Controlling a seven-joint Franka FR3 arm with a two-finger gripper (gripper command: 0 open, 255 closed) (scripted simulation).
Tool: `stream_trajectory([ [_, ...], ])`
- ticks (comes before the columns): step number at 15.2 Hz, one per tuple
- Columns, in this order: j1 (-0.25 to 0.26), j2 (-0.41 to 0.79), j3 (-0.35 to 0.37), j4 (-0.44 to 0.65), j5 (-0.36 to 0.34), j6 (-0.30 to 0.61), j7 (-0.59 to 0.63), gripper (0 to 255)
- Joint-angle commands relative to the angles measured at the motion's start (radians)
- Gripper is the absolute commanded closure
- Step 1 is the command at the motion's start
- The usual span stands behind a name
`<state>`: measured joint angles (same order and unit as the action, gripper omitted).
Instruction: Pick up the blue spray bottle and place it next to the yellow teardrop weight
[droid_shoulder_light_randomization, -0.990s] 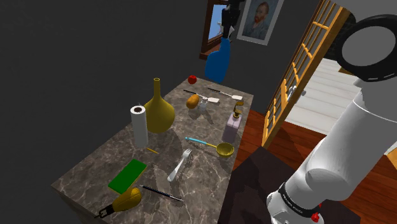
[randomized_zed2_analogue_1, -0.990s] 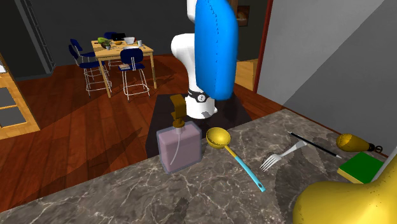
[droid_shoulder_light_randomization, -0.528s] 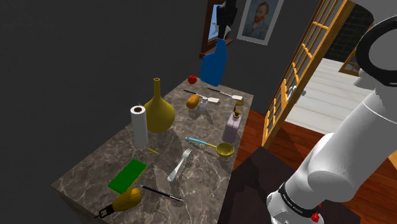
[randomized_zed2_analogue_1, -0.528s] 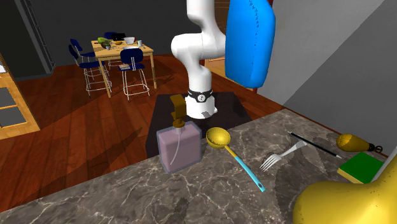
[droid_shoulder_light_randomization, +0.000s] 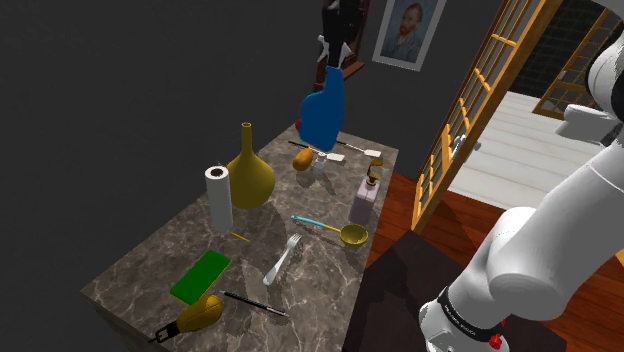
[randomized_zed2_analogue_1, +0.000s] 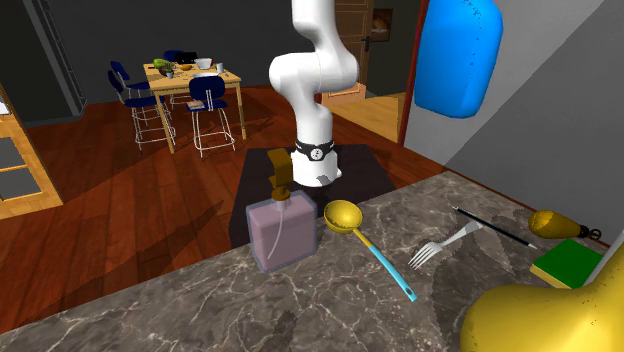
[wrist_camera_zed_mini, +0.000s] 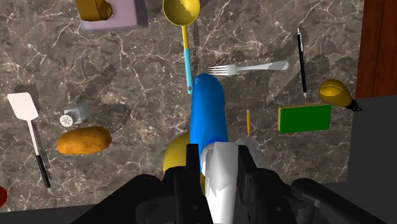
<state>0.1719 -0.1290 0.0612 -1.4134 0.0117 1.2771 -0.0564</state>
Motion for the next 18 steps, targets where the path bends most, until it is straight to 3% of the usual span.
stream_trajectory([
  [1, 0.020, -0.022, 0.027, -0.030, 0.006, 0.008, 0.049, 255],
  [10, 0.112, -0.030, 0.165, -0.033, 0.031, 0.008, 0.285, 255],
  [18, 0.201, 0.048, 0.299, 0.057, 0.025, -0.001, 0.509, 255],
])
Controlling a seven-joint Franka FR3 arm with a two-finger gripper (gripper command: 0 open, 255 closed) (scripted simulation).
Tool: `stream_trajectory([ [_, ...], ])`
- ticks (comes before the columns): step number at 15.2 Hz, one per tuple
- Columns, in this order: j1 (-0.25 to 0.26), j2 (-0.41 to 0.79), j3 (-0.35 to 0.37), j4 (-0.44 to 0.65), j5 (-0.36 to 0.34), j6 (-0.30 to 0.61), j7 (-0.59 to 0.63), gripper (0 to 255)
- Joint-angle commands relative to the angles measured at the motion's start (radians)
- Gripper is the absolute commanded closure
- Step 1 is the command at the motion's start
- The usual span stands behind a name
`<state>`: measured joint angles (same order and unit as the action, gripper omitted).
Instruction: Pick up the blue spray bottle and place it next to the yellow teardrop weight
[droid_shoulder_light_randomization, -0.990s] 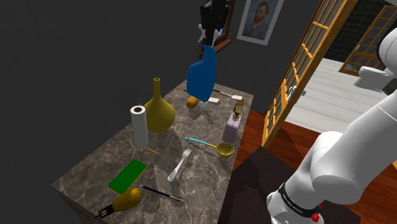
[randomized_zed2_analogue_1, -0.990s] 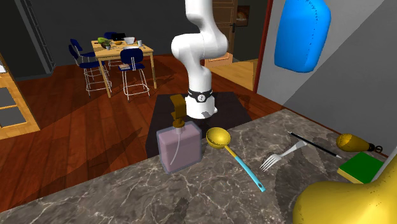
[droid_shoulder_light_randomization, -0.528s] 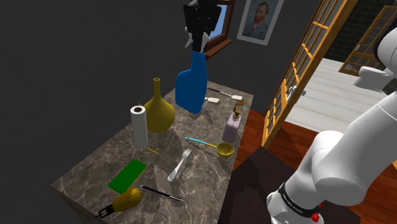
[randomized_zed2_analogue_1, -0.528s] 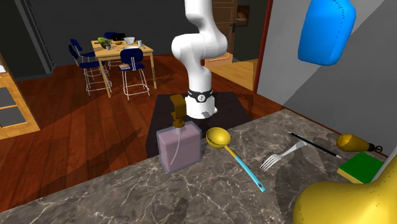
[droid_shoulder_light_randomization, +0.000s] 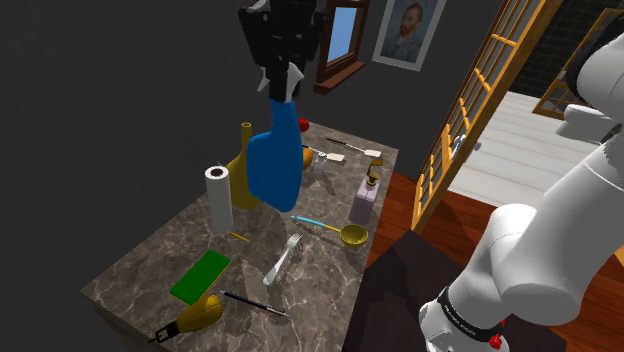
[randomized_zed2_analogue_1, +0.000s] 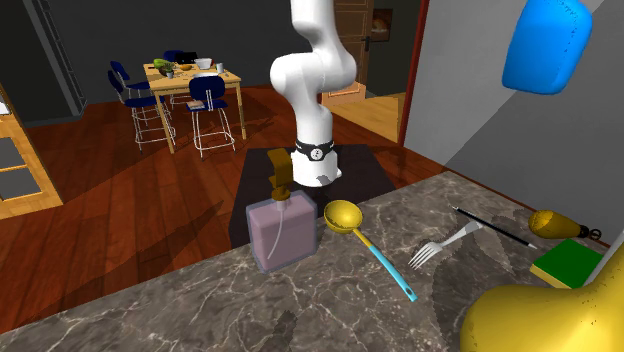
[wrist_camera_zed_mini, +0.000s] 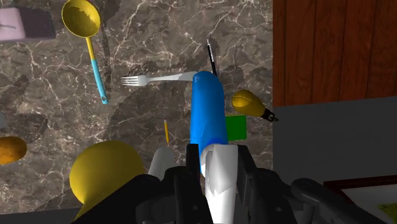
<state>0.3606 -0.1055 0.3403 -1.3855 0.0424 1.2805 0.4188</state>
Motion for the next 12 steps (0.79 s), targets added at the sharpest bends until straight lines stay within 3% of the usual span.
stream_trajectory([
  [1, 0.026, 0.041, 0.037, 0.047, -0.011, -0.007, 0.063, 255],
  [8, 0.146, 0.205, 0.154, 0.234, -0.084, -0.045, 0.276, 255],
  [12, 0.269, 0.360, 0.210, 0.428, -0.177, -0.104, 0.405, 255],
])
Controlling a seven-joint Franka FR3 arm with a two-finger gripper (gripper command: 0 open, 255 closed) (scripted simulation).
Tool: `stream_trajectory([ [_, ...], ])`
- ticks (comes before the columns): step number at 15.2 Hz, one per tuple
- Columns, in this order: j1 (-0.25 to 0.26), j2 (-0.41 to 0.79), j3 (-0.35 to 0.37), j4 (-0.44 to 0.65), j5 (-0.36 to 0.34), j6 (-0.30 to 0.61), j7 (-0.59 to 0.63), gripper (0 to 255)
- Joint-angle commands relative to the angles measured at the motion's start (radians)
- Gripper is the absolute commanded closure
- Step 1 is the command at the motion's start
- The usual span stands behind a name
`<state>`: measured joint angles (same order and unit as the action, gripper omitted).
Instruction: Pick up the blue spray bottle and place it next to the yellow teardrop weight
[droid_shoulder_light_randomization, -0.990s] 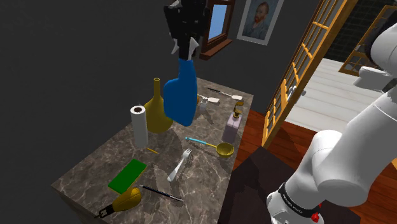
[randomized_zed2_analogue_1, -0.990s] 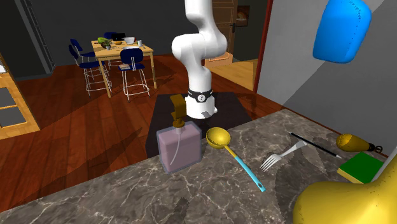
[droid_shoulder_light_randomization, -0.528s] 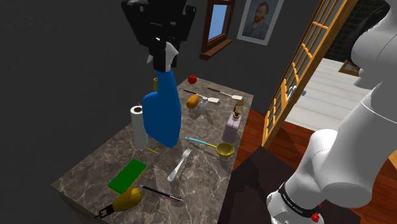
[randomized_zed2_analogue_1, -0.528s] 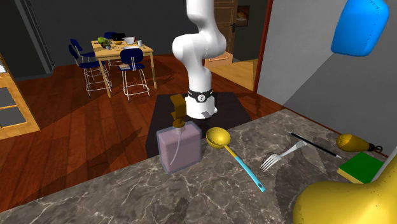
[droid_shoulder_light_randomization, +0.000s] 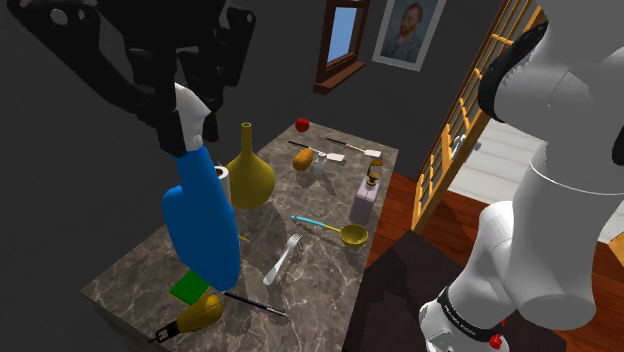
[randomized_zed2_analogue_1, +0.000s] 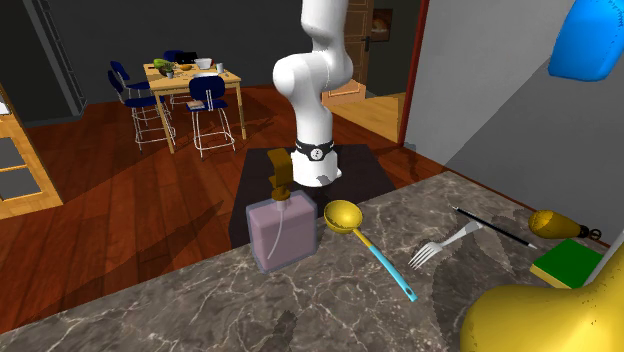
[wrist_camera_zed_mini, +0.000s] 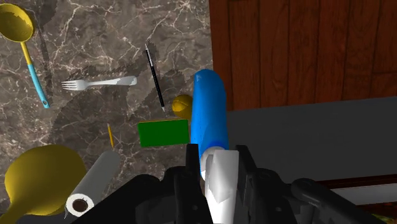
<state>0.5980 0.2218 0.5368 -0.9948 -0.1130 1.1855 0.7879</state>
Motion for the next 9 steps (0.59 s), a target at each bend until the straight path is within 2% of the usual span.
stream_trajectory([
  [1, 0.022, 0.012, 0.009, -0.005, -0.008, 0.016, 0.031, 255],
  [9, -0.036, -0.098, -0.005, -0.266, 0.057, 0.180, 0.001, 255],
])
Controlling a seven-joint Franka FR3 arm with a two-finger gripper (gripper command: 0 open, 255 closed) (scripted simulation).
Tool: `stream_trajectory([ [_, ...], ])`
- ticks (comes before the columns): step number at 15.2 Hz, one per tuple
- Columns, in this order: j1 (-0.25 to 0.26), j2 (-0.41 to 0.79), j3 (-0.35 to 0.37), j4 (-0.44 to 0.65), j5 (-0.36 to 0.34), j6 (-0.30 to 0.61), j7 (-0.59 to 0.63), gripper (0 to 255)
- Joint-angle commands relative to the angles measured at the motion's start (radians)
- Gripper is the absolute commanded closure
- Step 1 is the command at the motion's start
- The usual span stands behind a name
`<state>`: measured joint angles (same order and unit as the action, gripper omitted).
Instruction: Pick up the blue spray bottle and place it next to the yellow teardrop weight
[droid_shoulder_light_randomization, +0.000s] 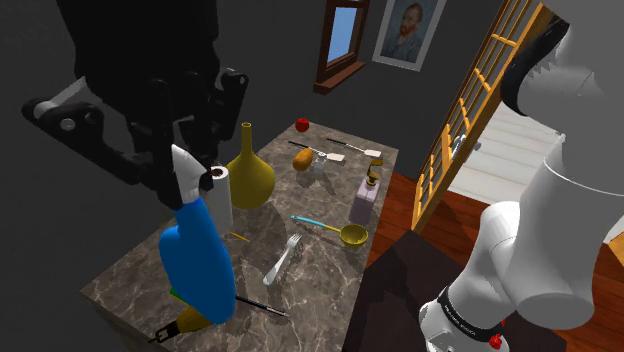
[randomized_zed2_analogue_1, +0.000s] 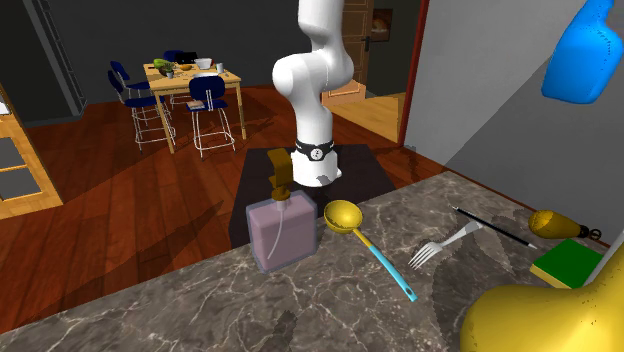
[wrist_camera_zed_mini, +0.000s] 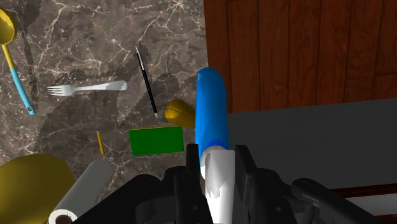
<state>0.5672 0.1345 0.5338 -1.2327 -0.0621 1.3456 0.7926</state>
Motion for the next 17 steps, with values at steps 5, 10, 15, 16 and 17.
stream_trajectory([
  [5, -0.022, -0.055, -0.010, -0.151, 0.030, 0.104, -0.018, 255],
  [10, -0.031, -0.087, -0.015, -0.257, 0.046, 0.182, -0.029, 255],
  [15, -0.036, -0.109, -0.019, -0.350, 0.057, 0.256, -0.037, 255],
  [16, -0.037, -0.113, -0.020, -0.367, 0.059, 0.270, -0.039, 255],
  [17, -0.038, -0.116, -0.020, -0.384, 0.061, 0.284, -0.040, 255],
])
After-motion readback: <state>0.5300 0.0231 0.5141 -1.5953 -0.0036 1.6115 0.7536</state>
